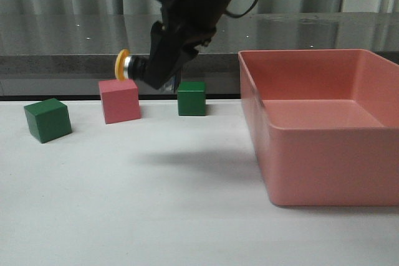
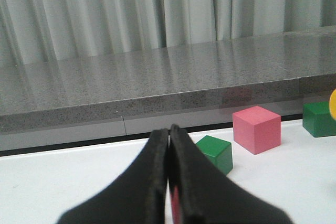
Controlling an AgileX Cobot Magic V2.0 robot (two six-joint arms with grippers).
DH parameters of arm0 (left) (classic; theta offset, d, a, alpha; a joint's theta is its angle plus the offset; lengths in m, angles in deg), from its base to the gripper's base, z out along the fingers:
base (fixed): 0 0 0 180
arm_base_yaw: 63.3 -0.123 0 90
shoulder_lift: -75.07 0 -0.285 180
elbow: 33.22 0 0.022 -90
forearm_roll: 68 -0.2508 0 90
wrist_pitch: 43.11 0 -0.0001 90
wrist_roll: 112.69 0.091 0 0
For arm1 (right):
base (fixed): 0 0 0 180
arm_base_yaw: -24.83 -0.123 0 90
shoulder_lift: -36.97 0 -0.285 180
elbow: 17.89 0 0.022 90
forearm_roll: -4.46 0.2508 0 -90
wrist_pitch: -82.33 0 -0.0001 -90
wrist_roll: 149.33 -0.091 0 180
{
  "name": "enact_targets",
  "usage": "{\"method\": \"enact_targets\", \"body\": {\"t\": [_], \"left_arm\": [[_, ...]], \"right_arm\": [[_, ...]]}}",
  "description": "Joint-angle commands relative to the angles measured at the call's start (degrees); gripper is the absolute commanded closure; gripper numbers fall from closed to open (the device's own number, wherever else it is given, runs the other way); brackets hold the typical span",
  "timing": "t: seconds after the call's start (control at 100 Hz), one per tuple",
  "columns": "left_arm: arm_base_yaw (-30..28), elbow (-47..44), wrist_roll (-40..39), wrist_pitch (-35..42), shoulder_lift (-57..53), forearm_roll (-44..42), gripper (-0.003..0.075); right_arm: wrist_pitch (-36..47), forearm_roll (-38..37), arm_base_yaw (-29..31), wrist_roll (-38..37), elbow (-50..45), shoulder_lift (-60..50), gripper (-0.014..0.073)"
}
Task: Place and stand button with both arms
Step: 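Lift the button out of the bin and lower it onto the table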
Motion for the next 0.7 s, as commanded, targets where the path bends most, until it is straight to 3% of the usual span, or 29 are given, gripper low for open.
{"method": "enact_targets", "body": {"t": [0.0, 0.13, 0.69], "left_arm": [[-0.08, -1.71, -0.64, 4.49, -1.79, 0.1, 0.0739], [-0.08, -1.71, -0.64, 4.49, -1.79, 0.1, 0.0739], [-0.08, -1.71, -0.64, 4.49, -1.79, 0.1, 0.0739]], "right_arm": [[2.77, -2.35, -1.32, 1.34, 3.3, -0.35, 0.0596], [3.6, -5.42, -2.98, 1.34, 5.13, 3.99, 0.0596], [6.01, -5.45, -3.78, 1.34, 5.75, 9.51, 0.0584]]}}
